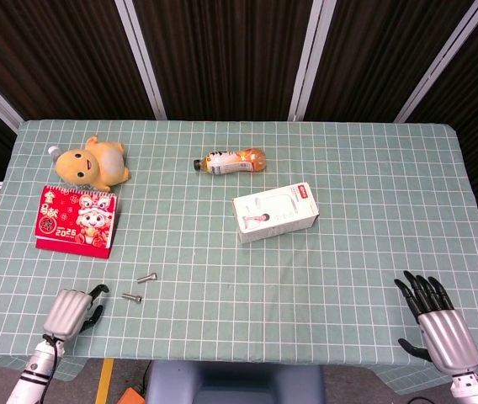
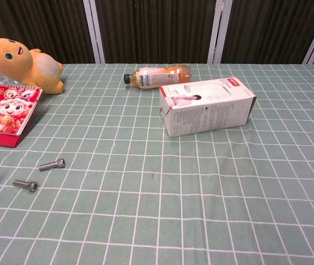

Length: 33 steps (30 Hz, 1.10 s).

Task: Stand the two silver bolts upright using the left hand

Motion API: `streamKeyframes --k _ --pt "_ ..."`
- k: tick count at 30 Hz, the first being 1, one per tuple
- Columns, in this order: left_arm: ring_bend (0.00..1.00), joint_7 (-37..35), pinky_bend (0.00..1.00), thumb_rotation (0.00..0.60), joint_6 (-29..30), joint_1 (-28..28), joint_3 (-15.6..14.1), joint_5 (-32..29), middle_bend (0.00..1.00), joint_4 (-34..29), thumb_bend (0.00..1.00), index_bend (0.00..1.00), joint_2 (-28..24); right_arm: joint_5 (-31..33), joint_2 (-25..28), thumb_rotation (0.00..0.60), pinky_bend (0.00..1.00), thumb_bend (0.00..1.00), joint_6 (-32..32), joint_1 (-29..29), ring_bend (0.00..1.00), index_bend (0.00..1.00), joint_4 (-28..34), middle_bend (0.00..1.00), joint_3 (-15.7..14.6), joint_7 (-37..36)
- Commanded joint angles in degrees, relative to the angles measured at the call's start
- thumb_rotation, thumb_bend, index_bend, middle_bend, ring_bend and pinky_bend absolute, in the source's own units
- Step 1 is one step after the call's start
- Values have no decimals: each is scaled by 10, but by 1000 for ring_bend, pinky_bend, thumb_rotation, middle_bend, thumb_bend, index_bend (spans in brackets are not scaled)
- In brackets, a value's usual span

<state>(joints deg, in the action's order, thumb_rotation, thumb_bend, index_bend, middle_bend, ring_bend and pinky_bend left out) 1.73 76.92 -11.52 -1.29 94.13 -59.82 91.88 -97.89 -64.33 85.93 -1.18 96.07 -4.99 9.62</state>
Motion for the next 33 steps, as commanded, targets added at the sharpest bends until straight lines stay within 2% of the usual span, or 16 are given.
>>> streamKeyframes --k 1,17,24,33 --pt "1000 -6 1000 600 1 -5 1 0 1000 8 451 392 8 1 1 600 0 156 -1 0 0 0 1 0 0 0" --pt "1000 -25 1000 600 -3 -37 -4 6 1000 49 450 442 53 11 4 600 0 156 -11 2 0 0 6 0 -1 4" --pt "1000 -20 1000 600 -2 -42 -9 7 1000 46 450 445 57 14 5 600 0 156 -13 3 0 0 8 0 -1 4" --pt "1000 -17 1000 600 -2 -46 -11 2 1000 44 450 497 59 17 7 600 0 156 -15 4 0 0 10 0 -2 3"
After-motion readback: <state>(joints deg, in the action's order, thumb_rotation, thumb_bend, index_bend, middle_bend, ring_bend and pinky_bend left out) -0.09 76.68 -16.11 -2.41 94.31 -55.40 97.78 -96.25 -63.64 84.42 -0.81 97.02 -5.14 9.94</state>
